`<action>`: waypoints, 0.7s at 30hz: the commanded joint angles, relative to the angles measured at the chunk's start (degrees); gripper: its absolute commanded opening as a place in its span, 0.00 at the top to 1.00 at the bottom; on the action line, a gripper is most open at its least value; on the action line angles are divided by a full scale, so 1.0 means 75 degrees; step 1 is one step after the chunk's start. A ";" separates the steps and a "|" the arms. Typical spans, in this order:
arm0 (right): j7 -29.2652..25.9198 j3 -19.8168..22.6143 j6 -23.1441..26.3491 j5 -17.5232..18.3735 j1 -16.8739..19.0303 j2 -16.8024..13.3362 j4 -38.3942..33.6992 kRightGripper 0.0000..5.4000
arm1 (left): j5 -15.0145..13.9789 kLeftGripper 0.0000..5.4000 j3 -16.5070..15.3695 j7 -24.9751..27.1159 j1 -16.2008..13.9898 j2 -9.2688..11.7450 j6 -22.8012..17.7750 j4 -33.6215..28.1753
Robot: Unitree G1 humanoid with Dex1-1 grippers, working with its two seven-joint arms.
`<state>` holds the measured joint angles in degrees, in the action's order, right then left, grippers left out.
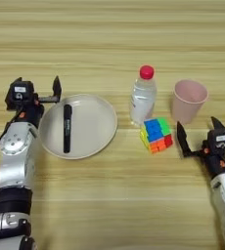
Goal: Move the objects on the table
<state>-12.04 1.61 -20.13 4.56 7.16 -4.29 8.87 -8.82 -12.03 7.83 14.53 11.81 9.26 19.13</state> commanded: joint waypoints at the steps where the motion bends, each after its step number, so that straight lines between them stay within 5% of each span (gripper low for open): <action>1: -0.0086 -0.0122 0.0321 0.0059 0.0487 -0.0057 -0.0699 0.01 | 0.0108 0.00 0.0158 -0.0005 -0.0030 -0.0011 -0.0335 -0.0205; 7: -0.0075 -0.0078 0.0454 0.0146 0.0789 -0.0053 -0.1065 0.01 | 0.0201 0.00 0.0541 -0.0034 -0.0451 -0.0039 -0.1143 -0.1332; 14: -0.0015 -0.0023 0.0484 0.0214 0.0788 -0.0041 -0.1098 0.01 | 0.0055 0.00 0.0848 -0.0104 -0.1403 -0.0047 -0.3241 -0.3811; 21: -0.0060 -0.0022 0.0465 0.0270 0.0811 -0.0045 -0.1046 0.01 | 0.0062 0.00 0.0889 -0.0176 -0.1990 0.0016 -0.4700 -0.5323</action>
<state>-12.47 1.43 -17.19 6.11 12.91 -4.66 1.29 -7.92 -5.63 6.77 1.04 11.61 -22.53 -17.39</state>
